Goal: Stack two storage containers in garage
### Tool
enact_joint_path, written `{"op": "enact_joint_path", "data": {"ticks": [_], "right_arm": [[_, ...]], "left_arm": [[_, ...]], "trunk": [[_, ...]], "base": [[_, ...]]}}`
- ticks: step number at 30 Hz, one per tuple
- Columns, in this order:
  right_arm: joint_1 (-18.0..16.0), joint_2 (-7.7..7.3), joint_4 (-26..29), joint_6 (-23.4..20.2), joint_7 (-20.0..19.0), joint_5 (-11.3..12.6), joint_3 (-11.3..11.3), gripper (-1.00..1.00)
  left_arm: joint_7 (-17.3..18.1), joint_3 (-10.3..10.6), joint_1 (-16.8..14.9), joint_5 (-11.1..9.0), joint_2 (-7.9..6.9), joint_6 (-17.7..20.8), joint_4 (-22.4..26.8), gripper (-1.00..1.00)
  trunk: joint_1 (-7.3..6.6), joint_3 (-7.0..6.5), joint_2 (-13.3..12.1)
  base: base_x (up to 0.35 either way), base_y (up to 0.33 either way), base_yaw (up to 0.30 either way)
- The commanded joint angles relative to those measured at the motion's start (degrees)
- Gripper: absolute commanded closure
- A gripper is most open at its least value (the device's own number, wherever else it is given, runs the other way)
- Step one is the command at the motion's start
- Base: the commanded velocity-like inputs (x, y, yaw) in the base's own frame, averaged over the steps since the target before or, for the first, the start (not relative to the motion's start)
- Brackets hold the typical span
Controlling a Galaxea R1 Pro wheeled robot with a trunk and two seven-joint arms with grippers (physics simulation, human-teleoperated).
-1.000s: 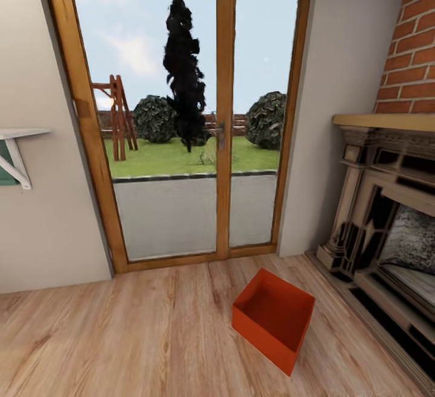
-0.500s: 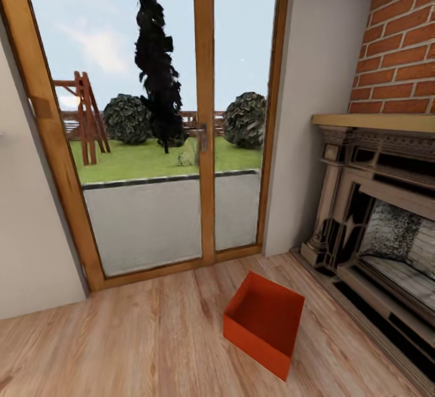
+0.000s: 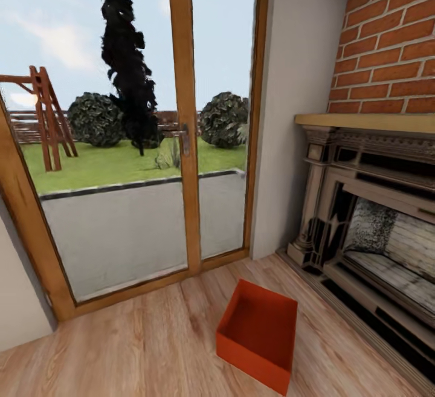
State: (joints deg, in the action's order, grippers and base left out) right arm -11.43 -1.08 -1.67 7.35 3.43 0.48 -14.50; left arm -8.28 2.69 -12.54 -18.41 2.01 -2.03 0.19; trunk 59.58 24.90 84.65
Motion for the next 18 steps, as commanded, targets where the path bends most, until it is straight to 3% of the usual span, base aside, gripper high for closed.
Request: {"op": "enact_joint_path", "data": {"ticks": [1,18], "right_arm": [[-0.08,0.02,-0.18,0.29,0.17,0.05,-0.35,-1.00],[-0.08,0.02,-0.18,0.29,0.17,0.06,-0.35,-1.00]], "left_arm": [[-0.16,0.30,-0.02,-0.40,0.01,-0.17,-0.01,-1.00],[-0.16,0.30,-0.01,-0.48,-0.07,-0.17,-0.01,-1.00]], "trunk": [[0.03,0.06,0.03],[0.03,0.06,0.03]], "base": [[0.312,0.120,-0.252],[0.317,0.025,-0.252]]}}
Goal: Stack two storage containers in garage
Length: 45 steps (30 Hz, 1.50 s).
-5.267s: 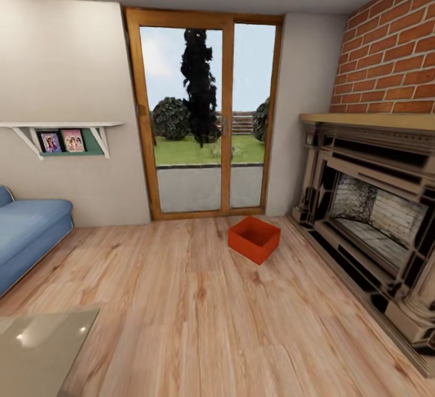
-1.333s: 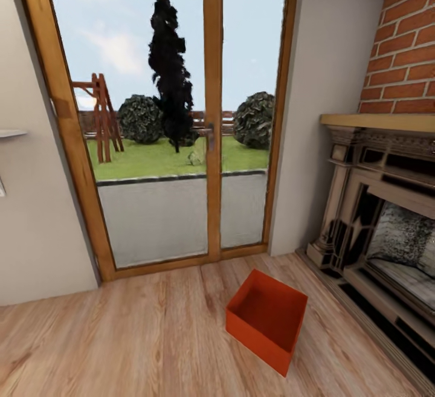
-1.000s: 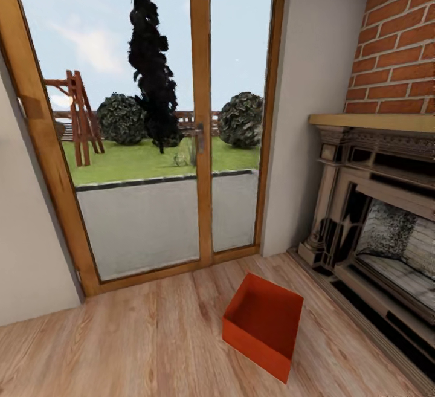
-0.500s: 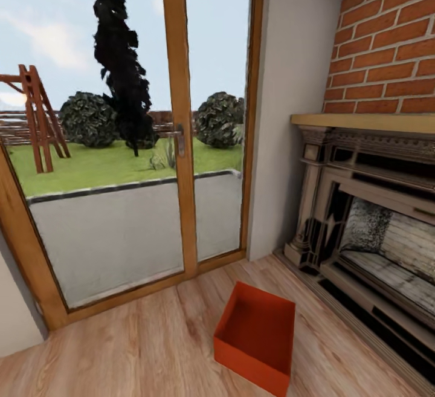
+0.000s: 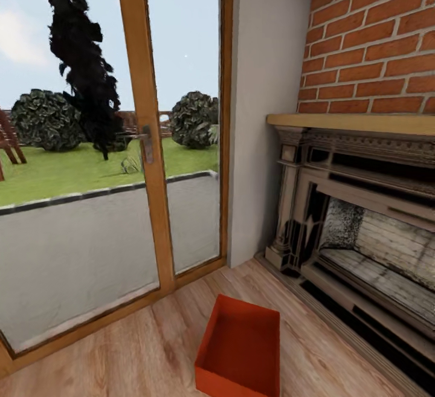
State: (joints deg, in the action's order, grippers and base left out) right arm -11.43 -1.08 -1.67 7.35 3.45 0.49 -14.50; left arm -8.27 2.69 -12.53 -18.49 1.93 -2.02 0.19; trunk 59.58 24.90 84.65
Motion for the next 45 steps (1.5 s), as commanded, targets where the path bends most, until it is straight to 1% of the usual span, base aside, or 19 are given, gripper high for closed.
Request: {"op": "enact_joint_path", "data": {"ticks": [1,5,14,27,35,45], "right_arm": [[-0.08,0.02,-0.18,0.29,0.16,0.04,-0.35,-1.00],[-0.08,0.02,-0.18,0.29,0.16,0.04,-0.35,-1.00],[-0.08,0.02,-0.18,0.29,0.16,0.01,-0.35,-1.00],[-0.08,0.02,-0.18,0.29,0.16,-0.10,-0.35,-1.00],[-0.08,0.12,-0.18,0.24,0.04,-0.65,-0.51,-1.00],[-0.08,0.16,-0.18,0.15,-0.61,-0.78,-0.58,-1.00]], "left_arm": [[-0.17,0.30,-0.03,-0.40,0.01,-0.19,-0.01,-1.00],[-0.17,0.30,-0.01,-0.44,0.01,-0.25,-0.01,-1.00],[-0.17,0.27,-0.02,-0.44,-0.02,-0.35,-0.01,-1.00],[-0.17,0.30,-0.03,-0.46,-0.08,-0.35,-0.01,-1.00],[-0.17,0.30,-0.02,-0.41,-0.01,-0.35,-0.01,-1.00],[-0.17,0.24,-0.02,-0.49,0.01,-0.31,-0.01,-1.00]], "trunk": [[0.03,0.06,0.03],[0.03,0.06,0.03],[0.03,0.06,0.03],[0.03,0.06,0.03],[0.03,0.06,0.03],[0.03,0.06,0.03]], "base": [[0.296,0.000,-0.252],[0.202,0.000,-0.252],[0.067,0.000,-0.252],[0.272,0.000,-0.241],[0.072,0.000,-0.045],[0.034,0.000,-0.002]]}}
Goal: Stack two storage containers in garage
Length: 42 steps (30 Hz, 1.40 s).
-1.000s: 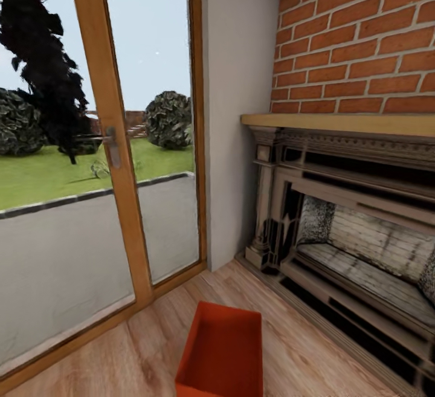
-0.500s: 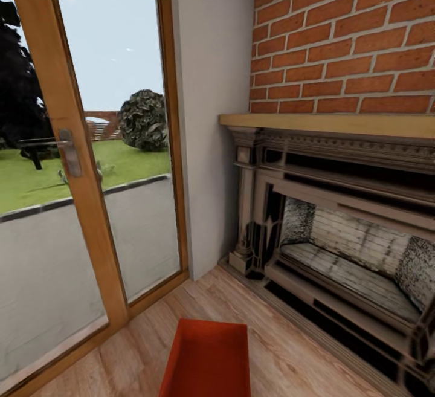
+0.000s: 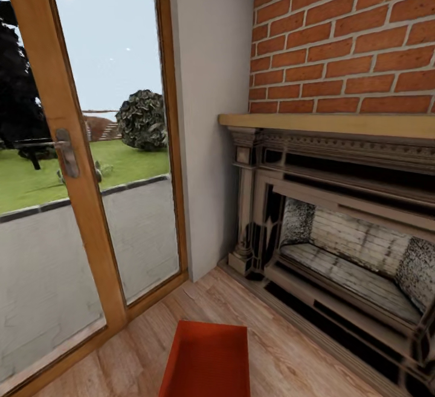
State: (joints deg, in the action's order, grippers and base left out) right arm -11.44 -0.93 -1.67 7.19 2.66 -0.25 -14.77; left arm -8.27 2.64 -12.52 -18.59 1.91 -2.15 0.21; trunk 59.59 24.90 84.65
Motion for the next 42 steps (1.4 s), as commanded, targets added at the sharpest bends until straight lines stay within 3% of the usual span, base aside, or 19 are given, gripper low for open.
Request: {"op": "enact_joint_path", "data": {"ticks": [1,12,42], "right_arm": [[-0.07,0.00,-0.18,0.32,0.17,-0.03,-0.30,-1.00],[-0.07,-0.04,-0.18,0.45,0.15,-0.01,-0.26,-1.00],[-0.07,0.05,-0.18,0.37,0.59,0.57,0.00,-1.00]], "left_arm": [[-0.17,0.30,-0.04,-0.39,0.00,-0.17,-0.03,-1.00],[-0.17,0.29,-0.04,-0.39,-0.07,-0.18,-0.03,-1.00],[-0.17,0.27,-0.03,-0.39,0.03,-0.20,-0.03,-1.00]], "trunk": [[0.02,0.06,0.03],[0.02,0.06,0.03],[0.02,0.06,0.03]], "base": [[0.218,0.000,0.000],[0.268,0.000,0.000],[0.080,0.002,0.000]]}}
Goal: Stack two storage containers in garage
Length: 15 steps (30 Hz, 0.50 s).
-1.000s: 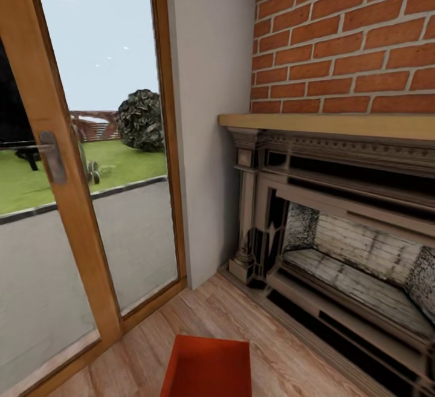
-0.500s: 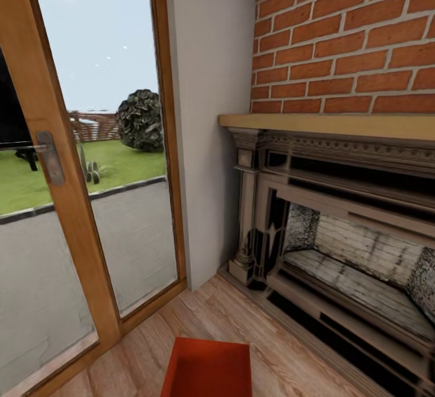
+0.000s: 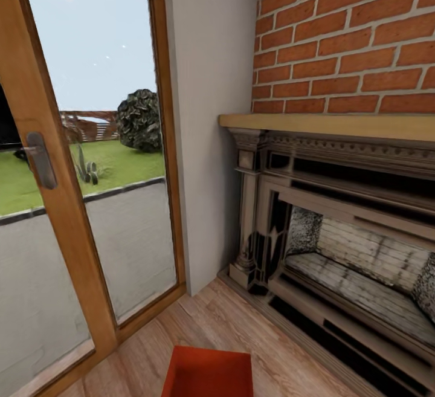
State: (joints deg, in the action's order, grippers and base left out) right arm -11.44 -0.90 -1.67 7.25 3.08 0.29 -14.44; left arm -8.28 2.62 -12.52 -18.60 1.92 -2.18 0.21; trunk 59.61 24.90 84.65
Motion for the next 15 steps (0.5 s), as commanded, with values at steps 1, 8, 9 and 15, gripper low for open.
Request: {"op": "enact_joint_path", "data": {"ticks": [1,8,9,15], "right_arm": [[-0.07,0.02,-0.18,0.31,0.17,0.04,-0.33,-1.00],[-0.08,-0.03,-0.18,0.31,0.17,0.18,-0.33,-1.00],[-0.08,-0.02,-0.18,0.31,0.17,0.19,-0.33,-1.00],[-0.07,-0.03,-0.18,0.31,0.16,0.28,-0.29,-1.00]], "left_arm": [[-0.18,0.29,-0.04,-0.39,0.05,-0.16,-0.03,-1.00],[-0.25,0.28,-0.03,-0.45,0.16,-0.16,-0.03,-1.00],[-0.25,0.28,-0.04,-0.46,0.17,-0.15,-0.03,-1.00],[-0.25,0.28,-0.04,-0.42,0.19,-0.17,-0.03,-1.00]], "trunk": [[0.00,0.06,0.03],[0.00,0.06,0.03],[0.00,0.06,0.03],[0.00,0.06,0.03]], "base": [[0.010,0.133,0.000],[0.002,0.275,0.000],[0.000,0.318,0.000],[0.000,0.269,-0.005]]}}
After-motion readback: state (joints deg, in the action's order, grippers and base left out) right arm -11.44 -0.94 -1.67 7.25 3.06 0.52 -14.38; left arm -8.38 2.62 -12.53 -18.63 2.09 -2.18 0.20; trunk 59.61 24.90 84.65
